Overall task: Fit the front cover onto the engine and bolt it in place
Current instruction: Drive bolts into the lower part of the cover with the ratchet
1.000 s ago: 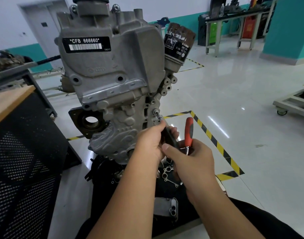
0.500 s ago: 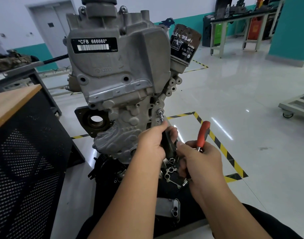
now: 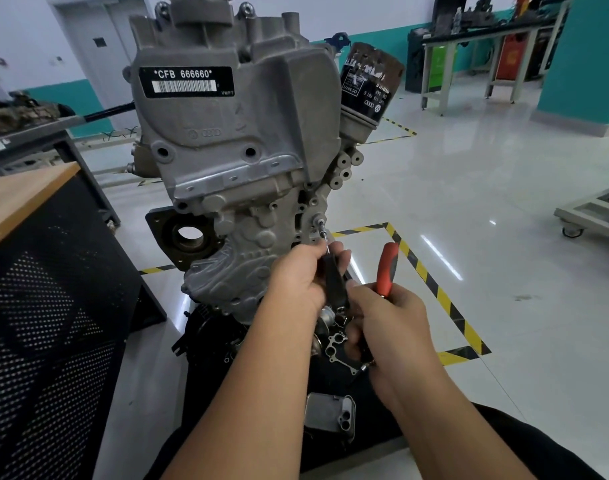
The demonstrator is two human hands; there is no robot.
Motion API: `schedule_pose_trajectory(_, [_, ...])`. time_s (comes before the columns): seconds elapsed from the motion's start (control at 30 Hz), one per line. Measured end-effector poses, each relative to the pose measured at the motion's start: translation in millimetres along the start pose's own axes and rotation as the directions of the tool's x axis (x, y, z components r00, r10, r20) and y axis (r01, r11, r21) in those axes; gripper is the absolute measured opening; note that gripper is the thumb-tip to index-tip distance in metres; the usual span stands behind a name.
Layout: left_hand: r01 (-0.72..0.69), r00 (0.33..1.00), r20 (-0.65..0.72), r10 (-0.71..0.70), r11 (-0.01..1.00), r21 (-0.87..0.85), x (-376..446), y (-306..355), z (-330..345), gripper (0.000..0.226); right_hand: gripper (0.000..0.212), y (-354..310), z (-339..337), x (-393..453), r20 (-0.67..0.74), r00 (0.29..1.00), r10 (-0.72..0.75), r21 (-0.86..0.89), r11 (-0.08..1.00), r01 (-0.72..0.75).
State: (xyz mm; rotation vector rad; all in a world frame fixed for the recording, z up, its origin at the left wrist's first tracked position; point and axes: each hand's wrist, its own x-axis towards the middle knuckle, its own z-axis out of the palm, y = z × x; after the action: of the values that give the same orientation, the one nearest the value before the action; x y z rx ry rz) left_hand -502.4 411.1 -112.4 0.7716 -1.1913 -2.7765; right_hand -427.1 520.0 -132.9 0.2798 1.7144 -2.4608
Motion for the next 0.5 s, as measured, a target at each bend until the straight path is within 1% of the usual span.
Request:
schedule_pose_trajectory(0.07, [-0.009, 0.999, -0.032, 0.008, 1.000, -0.012, 3, -2, 1, 0.013, 0.030, 1, 1, -3, 0.036, 0.999, -0.027, -0.016, 1.000, 0.027])
schedule_pose_trajectory(0.13, [-0.021, 0.999, -0.040, 0.020, 1.000, -0.019, 6, -5, 1, 0.015, 0.036, 3, 2, -4, 0.000, 0.998, -0.063, -0.039, 0.997, 0.063])
schedule_pose_trajectory(0.23, [-0.016, 1.000, 0.008, 0.016, 1.000, 0.005, 7, -9, -1, 0.017, 0.025, 3, 3, -3, -0.057, 0.998, -0.033, -0.021, 0.999, 0.032])
schedule_pose_trajectory(0.33, [-0.012, 1.000, 0.020, 0.012, 1.000, -0.013, 12, -5, 2, 0.016, 0.013, 1, 5, -4, -0.040, 0.999, 0.035, 0.043, 0.999, -0.033])
schedule_pose_trajectory(0.43, [-0.037, 0.999, 0.001, 0.037, 0.999, -0.026, 21, 2, 10, 0.016, 0.014, 0, 5, -5, -0.025, 0.998, 0.051, 0.065, 0.997, -0.049])
schedule_pose_trajectory(0.5, [-0.048, 0.999, -0.009, 0.048, 0.998, -0.028, 28, 6, 13, 0.016, 0.019, 2, 3, -5, -0.039, 0.999, 0.030, 0.040, 0.999, -0.029])
